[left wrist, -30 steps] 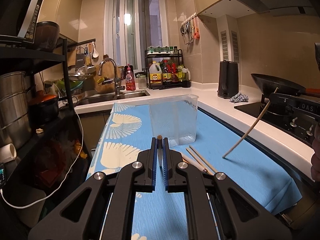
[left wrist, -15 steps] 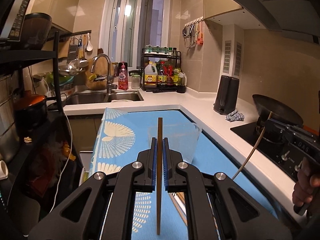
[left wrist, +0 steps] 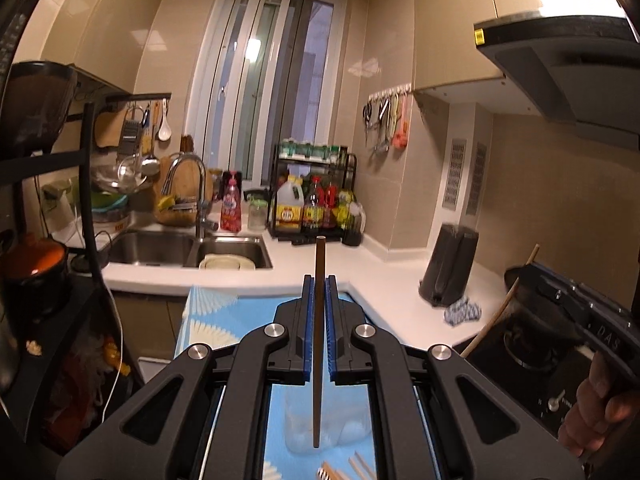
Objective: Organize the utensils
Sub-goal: 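Lower both chopsticks into the clear container and open both tools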
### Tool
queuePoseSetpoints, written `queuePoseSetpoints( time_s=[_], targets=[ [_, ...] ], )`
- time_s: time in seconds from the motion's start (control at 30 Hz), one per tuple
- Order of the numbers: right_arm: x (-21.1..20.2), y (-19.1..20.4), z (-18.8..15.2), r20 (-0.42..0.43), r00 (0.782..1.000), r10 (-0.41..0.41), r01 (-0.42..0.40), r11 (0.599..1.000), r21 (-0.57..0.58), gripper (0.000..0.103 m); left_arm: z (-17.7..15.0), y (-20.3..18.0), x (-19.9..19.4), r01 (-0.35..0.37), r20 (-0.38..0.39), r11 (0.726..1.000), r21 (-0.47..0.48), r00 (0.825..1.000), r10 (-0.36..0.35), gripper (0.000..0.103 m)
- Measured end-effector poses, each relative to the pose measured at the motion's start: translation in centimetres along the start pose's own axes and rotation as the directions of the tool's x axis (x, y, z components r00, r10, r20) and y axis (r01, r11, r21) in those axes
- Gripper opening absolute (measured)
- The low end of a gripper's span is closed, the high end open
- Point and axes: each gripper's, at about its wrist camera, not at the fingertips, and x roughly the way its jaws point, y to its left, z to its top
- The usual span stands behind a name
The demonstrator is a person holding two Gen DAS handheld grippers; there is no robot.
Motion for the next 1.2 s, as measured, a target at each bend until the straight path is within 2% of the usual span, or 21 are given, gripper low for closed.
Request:
queuePoseSetpoints(
  time_s=[0.13,0.27,0.53,0.63,0.73,0.8,0.83,0.87,0.9,0.93,1.2],
  targets=[
    [1.7,-0.2,0.6,0.031,0.999,-0.012,0.011,1.0,0.017,0.005,1.5,-0.1,2.1,-0.015,0.037,1.0,-0.012,0.999,0.015,0.005],
    [3.8,-1.0,-1.1,0.03,0.999,-0.017,0.016,0.999,0.046,0.005,0.2,0.4,5.1,-0.026,0.007,0.999,-0.021,1.0,0.026,0.005],
    [9.0,-2.8,-7.0,-0.098,0.995,-0.026,0.033,0.997,0.076,0.005,-6.0,1.1,10.0,-0.054,-0.123,0.999,0.001,0.991,0.054,0.005],
    [10.3,-2.9,-9.0,-0.167,0.986,0.0,0.014,0.996,0.087,0.005,-7.7,0.8,10.6,-0.05,-0.156,0.999,0.022,0.986,0.053,0.005],
    [11.5,-2.4,-10.7,-0.253,0.967,0.017,-0.002,0.998,0.061,0.006,-9.2,0.4,11.2,-0.031,-0.198,0.998,0.049,0.979,0.04,0.006],
    [11.5,-2.4,-11.5,-0.286,0.958,0.024,-0.008,0.998,0.058,0.012,-9.6,0.3,11.2,-0.012,-0.227,0.999,0.041,0.974,0.021,0.012],
    [11.5,-2.5,-11.8,-0.295,0.955,0.025,-0.008,0.998,0.059,0.013,-9.6,0.5,10.9,-0.007,-0.227,1.0,0.029,0.974,0.013,0.028],
    [11.1,-2.5,-11.9,-0.3,0.954,0.022,-0.003,0.998,0.063,0.022,-9.5,0.7,10.5,-0.01,-0.217,1.0,0.019,0.976,0.014,0.044],
    [10.8,-2.6,-12.0,-0.301,0.953,0.016,0.003,0.998,0.065,0.033,-9.3,0.8,9.8,-0.018,-0.202,1.0,0.011,0.979,0.02,0.046],
    [10.3,-2.6,-12.0,-0.299,0.954,0.016,0.004,0.998,0.067,0.035,-9.2,0.9,9.5,-0.021,-0.193,1.0,0.005,0.981,0.021,0.047],
    [5.4,-1.6,-11.7,-0.254,0.967,-0.002,0.011,0.999,0.035,0.035,-8.7,0.4,4.4,-0.036,-0.125,0.999,-0.003,0.991,0.035,0.048]
  ],
)
